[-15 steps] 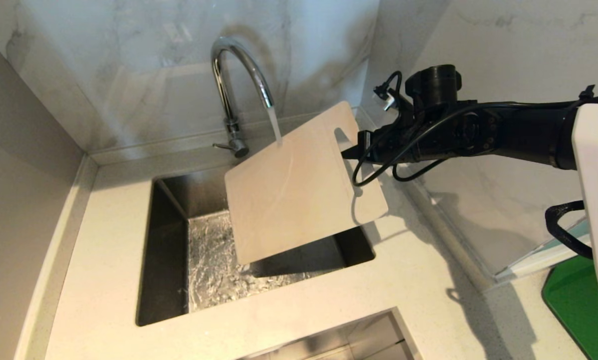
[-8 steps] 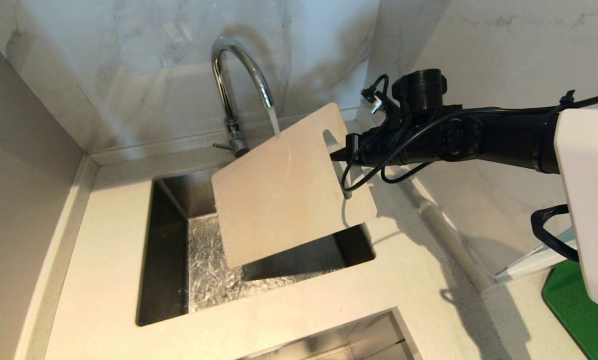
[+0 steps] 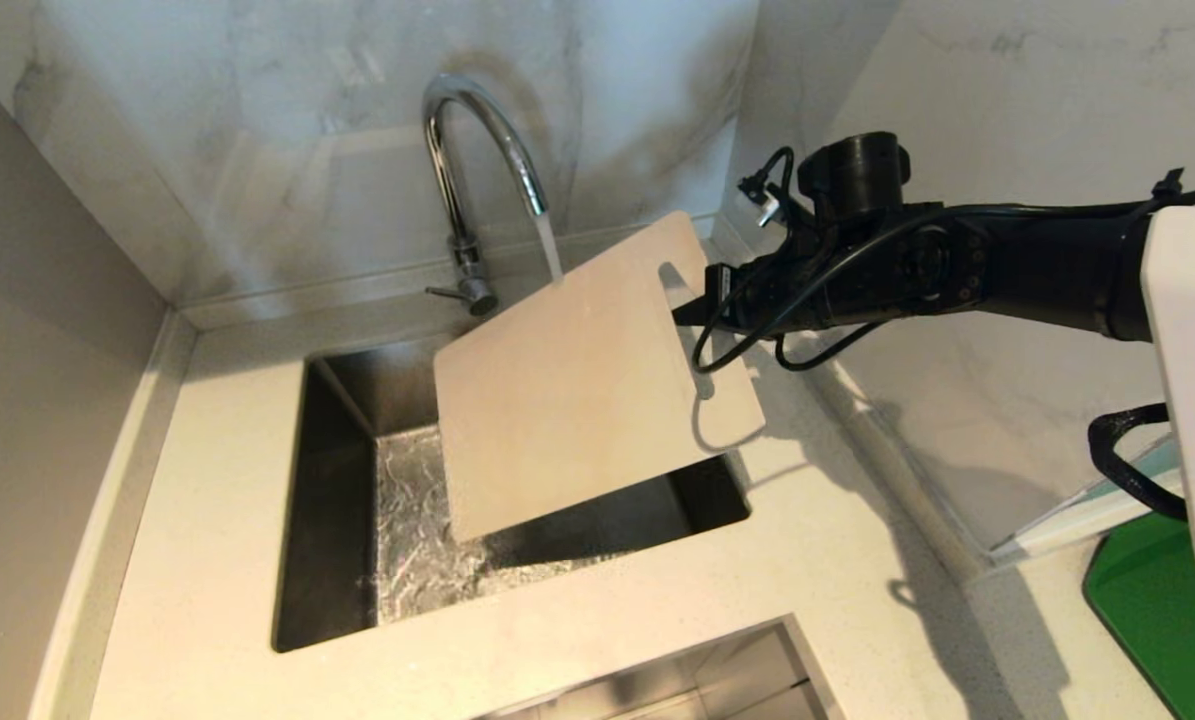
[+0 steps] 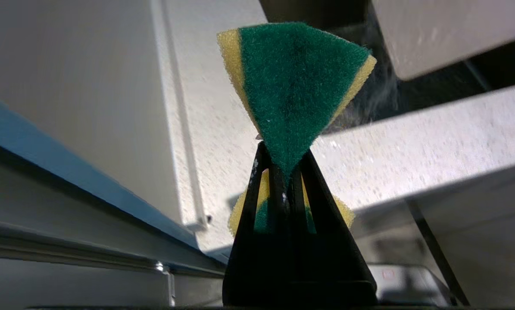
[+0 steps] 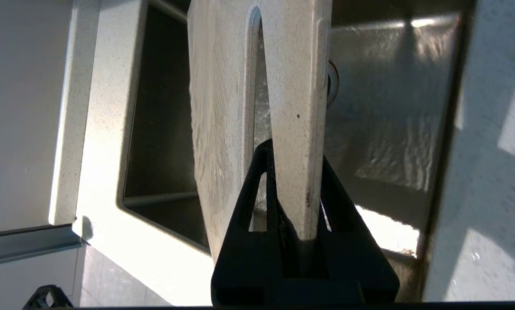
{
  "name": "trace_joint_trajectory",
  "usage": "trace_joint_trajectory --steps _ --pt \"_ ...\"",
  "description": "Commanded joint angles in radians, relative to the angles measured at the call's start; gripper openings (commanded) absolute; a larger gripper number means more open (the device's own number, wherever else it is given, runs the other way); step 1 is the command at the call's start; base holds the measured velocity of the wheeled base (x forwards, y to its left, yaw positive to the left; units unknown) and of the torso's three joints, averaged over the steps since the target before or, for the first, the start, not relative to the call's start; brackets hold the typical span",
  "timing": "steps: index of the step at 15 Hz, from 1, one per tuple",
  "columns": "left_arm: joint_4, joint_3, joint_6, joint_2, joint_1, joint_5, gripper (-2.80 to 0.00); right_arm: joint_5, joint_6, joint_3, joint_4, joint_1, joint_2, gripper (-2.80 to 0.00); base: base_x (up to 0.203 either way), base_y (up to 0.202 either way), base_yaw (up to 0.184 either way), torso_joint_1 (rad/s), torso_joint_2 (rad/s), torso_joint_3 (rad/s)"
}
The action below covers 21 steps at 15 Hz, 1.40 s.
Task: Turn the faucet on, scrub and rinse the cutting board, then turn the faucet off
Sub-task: Scrub the cutting board underwater
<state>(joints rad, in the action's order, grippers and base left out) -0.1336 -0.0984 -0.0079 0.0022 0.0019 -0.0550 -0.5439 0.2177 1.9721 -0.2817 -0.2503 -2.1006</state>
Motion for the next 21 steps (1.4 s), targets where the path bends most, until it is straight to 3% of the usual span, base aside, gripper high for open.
trace_joint_trajectory --steps 1,10,13,17,21 --pt "-0.037 -0.117 -0.002 0.058 -0.002 -0.055 -2.80 -0.004 0.014 -0.003 -0.019 0.012 0.039 -2.80 0.000 0.000 0.000 0.000 0.00 0.000" --pt "-0.072 -0.605 0.020 0.493 -0.022 -0.114 -2.80 -0.008 0.091 -0.072 -0.112 0.009 0.178 -2.80 0.000 0.000 0.000 0.000 0.00 0.000" --pt "-0.070 -0.673 0.029 0.572 -0.020 -0.118 -2.80 -0.008 0.091 -0.170 -0.123 0.008 0.224 -2.80 0.000 0.000 0.000 0.000 0.00 0.000" --pt "-0.070 -0.678 0.029 0.610 -0.020 -0.117 -2.80 -0.010 0.089 -0.298 -0.122 0.008 0.275 -2.80 0.000 0.000 0.000 0.000 0.00 0.000" --pt "-0.063 -0.680 0.029 0.707 -0.022 -0.105 -2.80 -0.040 0.096 -0.322 -0.123 -0.026 0.309 -2.80 0.000 0.000 0.000 0.000 0.00 0.000"
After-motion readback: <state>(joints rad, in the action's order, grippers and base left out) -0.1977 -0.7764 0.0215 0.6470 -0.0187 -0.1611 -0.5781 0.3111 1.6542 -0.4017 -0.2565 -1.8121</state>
